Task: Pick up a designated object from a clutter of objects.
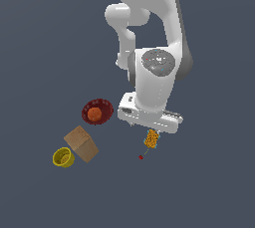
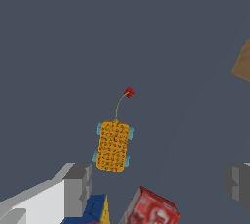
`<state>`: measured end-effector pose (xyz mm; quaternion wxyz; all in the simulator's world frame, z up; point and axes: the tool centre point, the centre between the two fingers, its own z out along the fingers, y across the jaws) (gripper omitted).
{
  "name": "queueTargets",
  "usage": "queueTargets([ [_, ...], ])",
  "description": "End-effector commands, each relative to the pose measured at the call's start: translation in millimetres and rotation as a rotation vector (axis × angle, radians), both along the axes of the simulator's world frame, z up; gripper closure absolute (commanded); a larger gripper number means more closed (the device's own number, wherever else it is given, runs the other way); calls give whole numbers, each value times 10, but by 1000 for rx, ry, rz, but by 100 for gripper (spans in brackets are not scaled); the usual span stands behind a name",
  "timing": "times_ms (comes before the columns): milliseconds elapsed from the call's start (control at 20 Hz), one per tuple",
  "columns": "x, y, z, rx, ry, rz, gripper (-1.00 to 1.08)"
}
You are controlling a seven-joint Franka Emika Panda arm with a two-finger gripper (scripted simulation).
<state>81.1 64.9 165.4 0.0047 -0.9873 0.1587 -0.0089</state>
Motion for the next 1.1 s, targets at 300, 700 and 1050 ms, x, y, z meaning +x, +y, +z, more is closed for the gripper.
queueTargets([
  [300,93,266,-703,-3,14,-99,-92],
  [700,99,370,-988,-5,19,-137,-92],
  [1050,93,372,-1045,-5,21,-136,-92],
])
